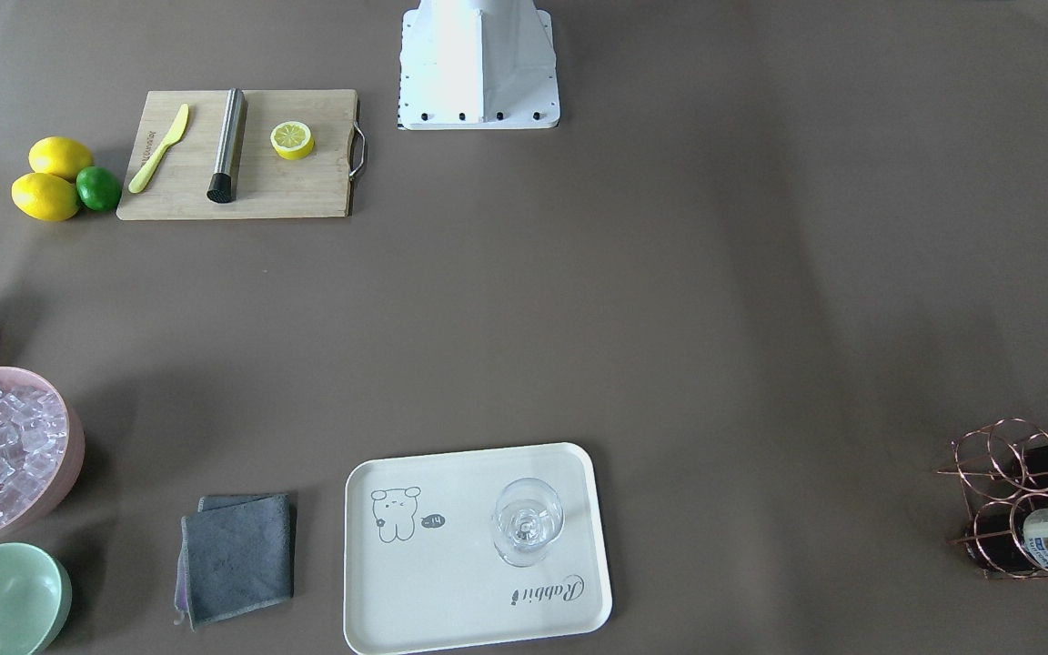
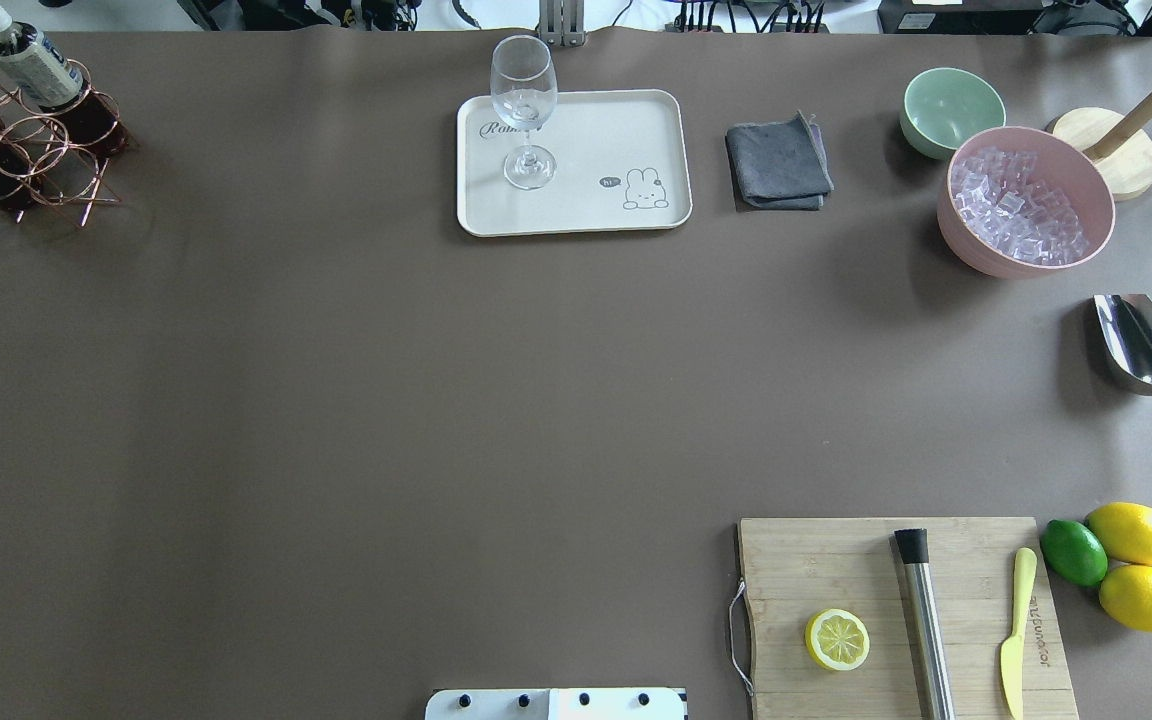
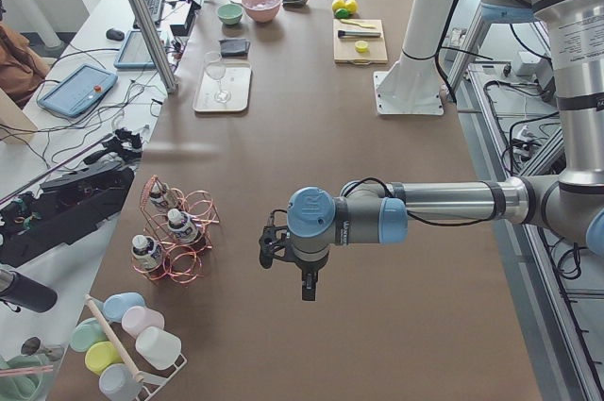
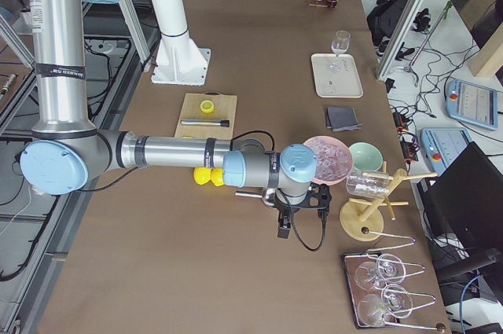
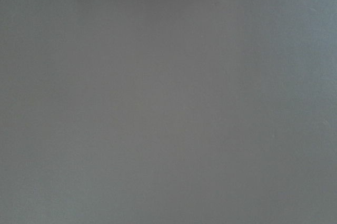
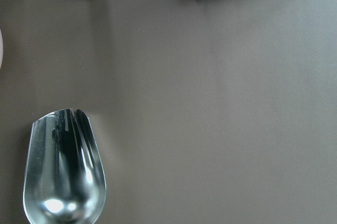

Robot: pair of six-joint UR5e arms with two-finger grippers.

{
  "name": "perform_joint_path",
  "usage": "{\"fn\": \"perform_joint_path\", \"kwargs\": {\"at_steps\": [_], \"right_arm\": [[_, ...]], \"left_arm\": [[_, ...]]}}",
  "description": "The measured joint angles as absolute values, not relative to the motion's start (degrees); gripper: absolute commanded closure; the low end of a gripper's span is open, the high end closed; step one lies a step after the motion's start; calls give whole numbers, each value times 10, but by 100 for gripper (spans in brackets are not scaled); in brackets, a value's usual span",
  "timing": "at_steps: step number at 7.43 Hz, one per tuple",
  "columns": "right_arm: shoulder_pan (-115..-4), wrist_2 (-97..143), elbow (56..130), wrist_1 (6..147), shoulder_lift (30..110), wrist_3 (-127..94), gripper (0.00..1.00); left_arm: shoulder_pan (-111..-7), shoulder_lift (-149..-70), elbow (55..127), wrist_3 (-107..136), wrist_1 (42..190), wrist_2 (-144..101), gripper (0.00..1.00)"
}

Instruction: Take tea from basket to plate

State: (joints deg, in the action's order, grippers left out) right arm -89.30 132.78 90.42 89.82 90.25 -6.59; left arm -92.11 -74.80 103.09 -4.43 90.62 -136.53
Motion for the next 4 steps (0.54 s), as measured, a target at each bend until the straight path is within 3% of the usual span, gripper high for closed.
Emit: {"fn": "perform_joint_path", "kwargs": {"at_steps": [4], "right_arm": [[-893,1330,909,897,901,-66,1]], "left_arm": [[-921,-748,1031,-44,906,-1364,2]]}}
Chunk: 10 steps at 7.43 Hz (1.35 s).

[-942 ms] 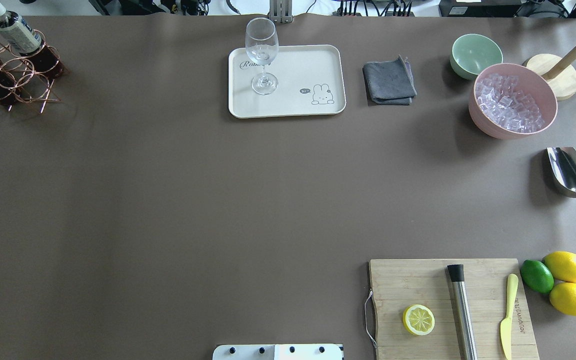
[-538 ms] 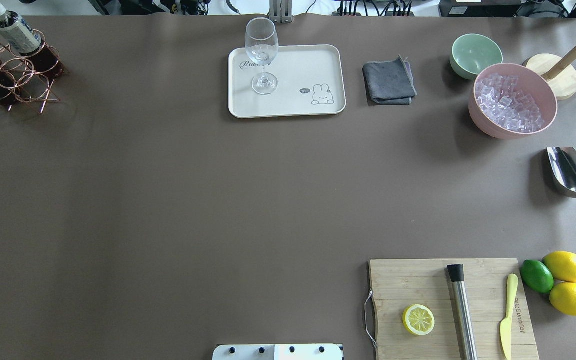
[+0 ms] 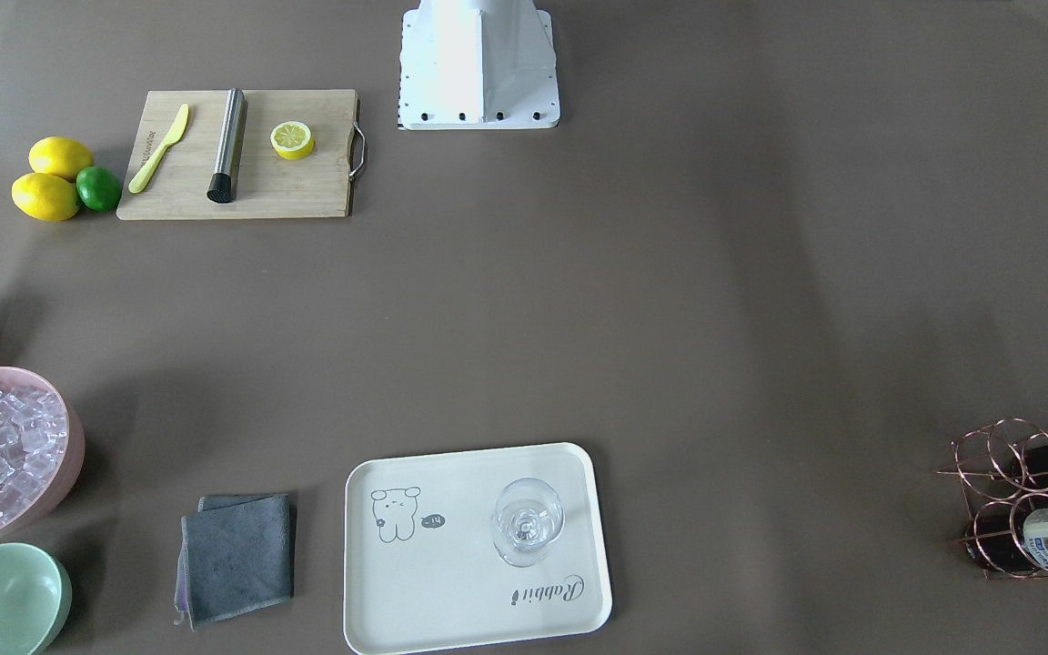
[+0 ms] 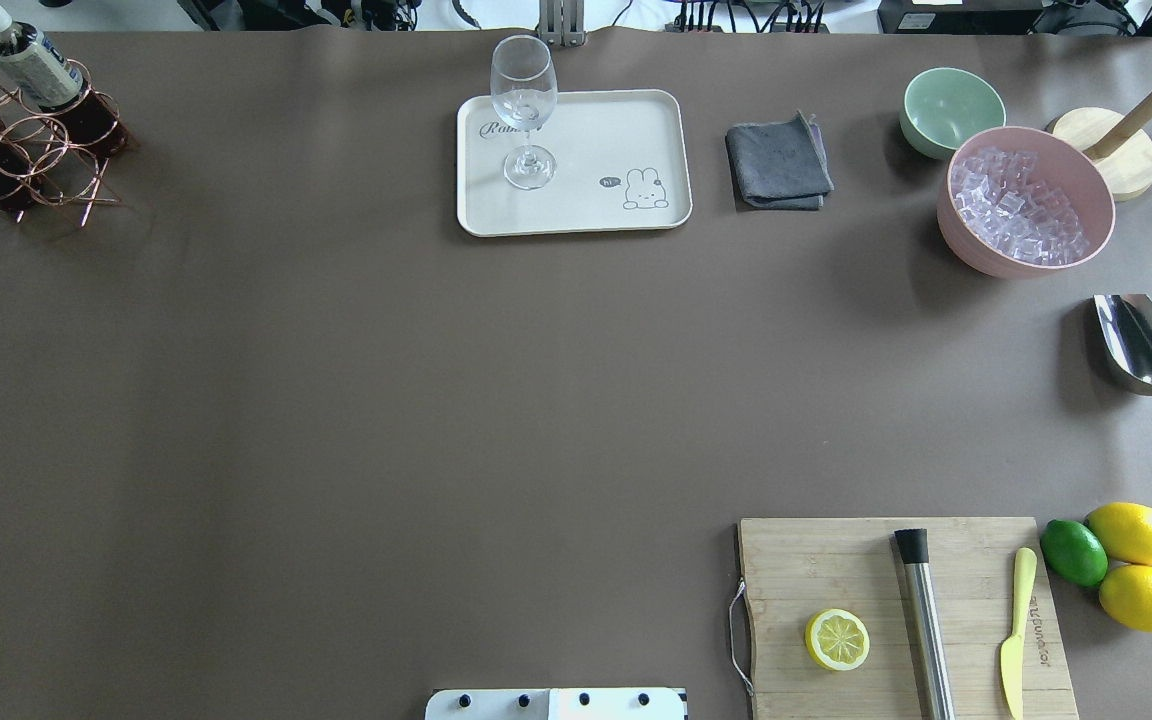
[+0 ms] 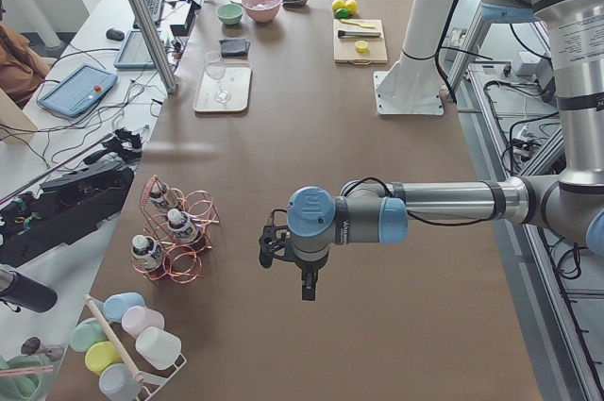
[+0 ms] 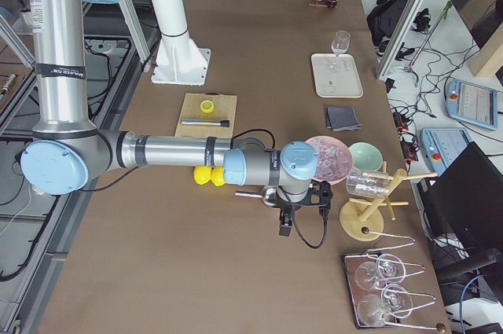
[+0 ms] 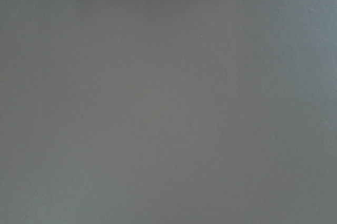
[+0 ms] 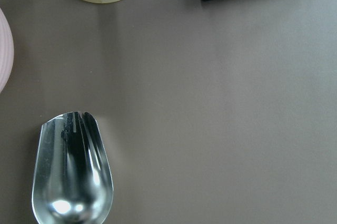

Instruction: Take tea from basket to plate

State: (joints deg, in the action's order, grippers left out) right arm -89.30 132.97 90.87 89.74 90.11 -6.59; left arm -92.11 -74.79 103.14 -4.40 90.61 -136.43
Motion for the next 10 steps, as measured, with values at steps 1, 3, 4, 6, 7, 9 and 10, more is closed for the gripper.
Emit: {"fn": "perform_joint_path", "kwargs": {"at_steps": [1,3,4,6,7,9,10], "right_arm": [[-893,1331,923,898,901,-66,1],[-874,1336,961,898,900,-66,1],[-855,1338,981,897,899,-67,1],[-814,1339,1009,896,888,-67,1],[-791,1341,1021,896,875,-67,1],[-751,1360,1035,895,840,-67,1],[-733,1380,1037,894,816,-68,1]], "left_arm": [[-921,-748,1031,-44,906,-1364,3],[-921,-748,1032,-44,906,-1364,3],[-921,-748,1033,-44,906,-1364,3],[-923,-749,1032,-26,905,-1365,3],[-923,-754,1030,1,904,-1367,3],[-923,-801,1010,81,902,-1367,3],[-923,-836,986,127,901,-1368,3]]}}
